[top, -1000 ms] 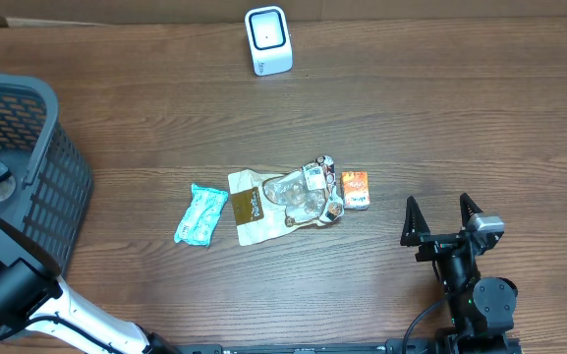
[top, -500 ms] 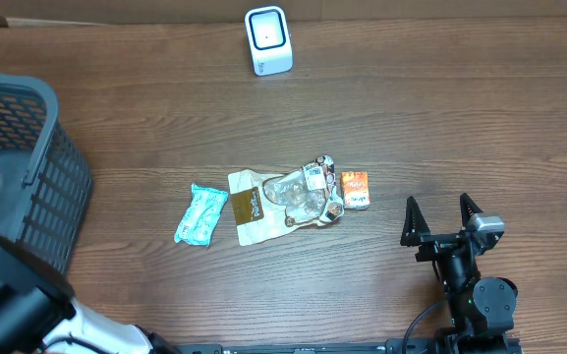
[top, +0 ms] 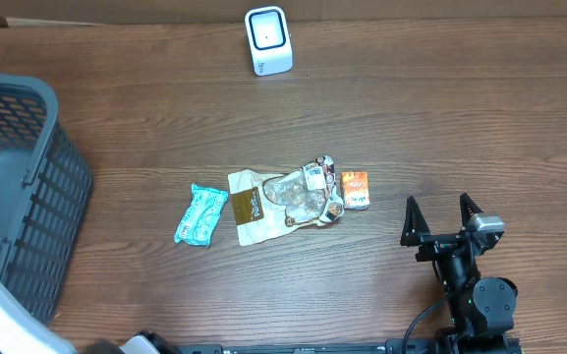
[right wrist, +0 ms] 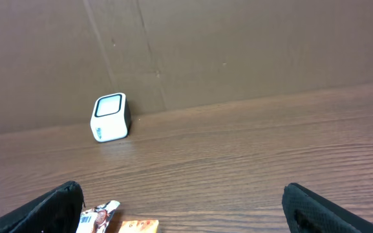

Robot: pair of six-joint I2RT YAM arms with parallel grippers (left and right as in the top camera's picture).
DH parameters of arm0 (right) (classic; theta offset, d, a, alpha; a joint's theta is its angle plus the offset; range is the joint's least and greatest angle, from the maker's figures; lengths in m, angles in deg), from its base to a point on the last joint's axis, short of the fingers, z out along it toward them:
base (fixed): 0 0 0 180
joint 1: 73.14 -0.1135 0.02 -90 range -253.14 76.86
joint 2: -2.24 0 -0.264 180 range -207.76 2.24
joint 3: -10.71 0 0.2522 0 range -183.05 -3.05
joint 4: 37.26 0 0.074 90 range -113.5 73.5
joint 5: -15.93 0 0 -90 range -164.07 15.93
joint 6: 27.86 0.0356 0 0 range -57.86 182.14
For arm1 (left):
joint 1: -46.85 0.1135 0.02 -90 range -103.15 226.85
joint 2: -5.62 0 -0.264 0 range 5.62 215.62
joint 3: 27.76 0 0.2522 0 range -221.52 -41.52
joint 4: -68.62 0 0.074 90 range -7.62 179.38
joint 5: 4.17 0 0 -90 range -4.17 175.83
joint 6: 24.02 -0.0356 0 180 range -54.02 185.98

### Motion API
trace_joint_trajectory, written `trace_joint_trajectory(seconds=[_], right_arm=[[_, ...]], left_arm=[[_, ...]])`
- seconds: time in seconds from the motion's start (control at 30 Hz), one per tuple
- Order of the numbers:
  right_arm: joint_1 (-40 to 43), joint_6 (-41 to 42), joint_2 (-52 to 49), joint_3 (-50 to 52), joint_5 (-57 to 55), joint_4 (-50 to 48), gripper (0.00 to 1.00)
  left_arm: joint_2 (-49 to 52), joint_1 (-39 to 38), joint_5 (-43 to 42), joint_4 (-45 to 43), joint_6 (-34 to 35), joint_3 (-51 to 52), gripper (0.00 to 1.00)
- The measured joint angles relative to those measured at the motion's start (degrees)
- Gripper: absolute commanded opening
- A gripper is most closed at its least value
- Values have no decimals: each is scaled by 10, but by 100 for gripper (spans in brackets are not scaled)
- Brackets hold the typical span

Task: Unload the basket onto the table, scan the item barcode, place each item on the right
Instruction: 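Lift the green-capped bottle out and stand it behind the bags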

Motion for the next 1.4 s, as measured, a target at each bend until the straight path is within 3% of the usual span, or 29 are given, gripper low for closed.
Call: trace_joint_trajectory(seconds=[0.27, 0.47, 0.67, 1.0, 1.4], right_arm=[[0, 0, 0, 0, 0, 0, 100], [0, 0, 0, 0, 0, 0, 100], [0, 0, 0, 0, 0, 0, 100], [0, 0, 0, 0, 0, 0, 100], [0, 0, 0, 0, 0, 0, 100]], left_arm=[[-92, -15, -291, -6, 72, 0, 32], [-96, -126, -376, 88, 54, 1, 29], [-76, -305, -335, 143, 9, 1, 29], [51, -560, -162, 145, -9, 1, 28], [257, -654, -51, 56, -10, 1, 25]])
